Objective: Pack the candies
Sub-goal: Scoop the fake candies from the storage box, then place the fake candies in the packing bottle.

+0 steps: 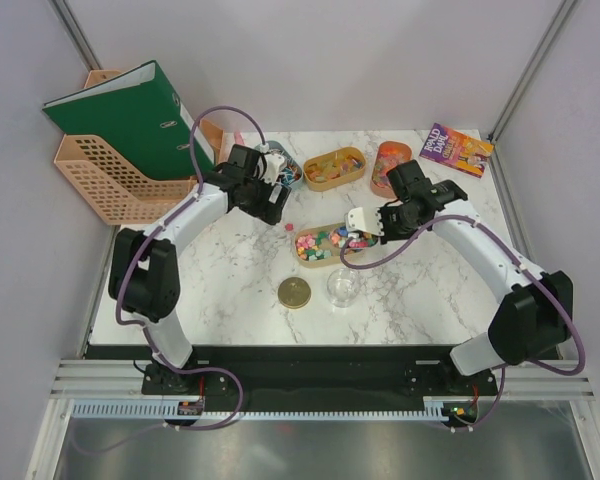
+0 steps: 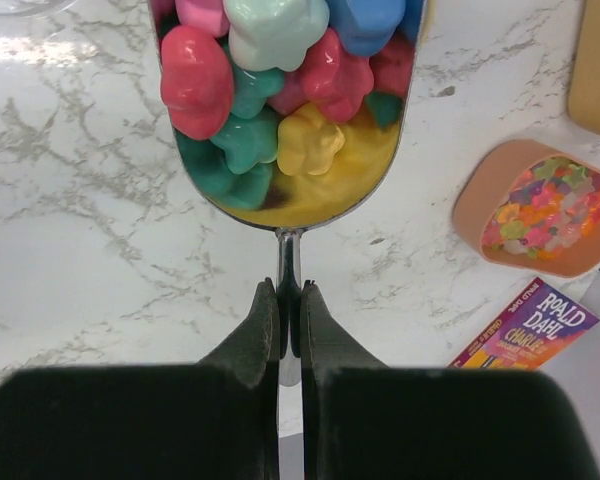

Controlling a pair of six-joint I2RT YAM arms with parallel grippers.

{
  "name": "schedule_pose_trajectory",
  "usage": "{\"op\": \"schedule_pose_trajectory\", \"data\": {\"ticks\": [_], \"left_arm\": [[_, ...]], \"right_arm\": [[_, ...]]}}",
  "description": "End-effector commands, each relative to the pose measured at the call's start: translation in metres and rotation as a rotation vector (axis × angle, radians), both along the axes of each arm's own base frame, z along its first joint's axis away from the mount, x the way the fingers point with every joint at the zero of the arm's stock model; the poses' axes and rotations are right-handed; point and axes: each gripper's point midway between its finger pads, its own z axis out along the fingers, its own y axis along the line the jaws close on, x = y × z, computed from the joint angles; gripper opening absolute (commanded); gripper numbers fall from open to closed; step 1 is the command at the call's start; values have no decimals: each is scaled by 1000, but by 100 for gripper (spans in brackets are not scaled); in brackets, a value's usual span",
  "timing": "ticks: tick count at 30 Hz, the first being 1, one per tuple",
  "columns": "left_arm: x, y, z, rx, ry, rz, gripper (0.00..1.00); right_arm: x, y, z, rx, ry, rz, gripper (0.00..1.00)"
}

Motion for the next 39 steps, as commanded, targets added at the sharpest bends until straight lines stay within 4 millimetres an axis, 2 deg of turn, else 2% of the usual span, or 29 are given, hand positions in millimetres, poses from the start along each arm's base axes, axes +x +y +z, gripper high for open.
{"op": "schedule_pose_trajectory", "data": {"ticks": [1,2,3,6,12,21,27,35,39], "left_arm": [[40,19,14,64,-110,188,100],[43,20,7,86,-96,192,100],[49,21,13,91,-111,200,100],[56,24,15,115,-124,233,98],[58,26,20,101,-135,263,96],[59,38,21,129,-173,323,96],[56,38,24,114,-182,337,96],[55,38,25,95,-192,356,95],[55,40,23,93,-196,367,95]], "right_arm": [[-28,-11,-1,-43,46,30,0],[-32,-15,0,-66,48,31,0],[-35,-17,0,-83,47,33,0],[-46,-26,4,-138,57,36,0],[-53,-37,9,-242,51,38,0],[-57,-30,13,-344,39,21,0],[-59,-32,9,-436,20,12,0],[-54,-25,22,-517,-43,-17,0],[-58,-21,27,-552,-61,-22,0]]}}
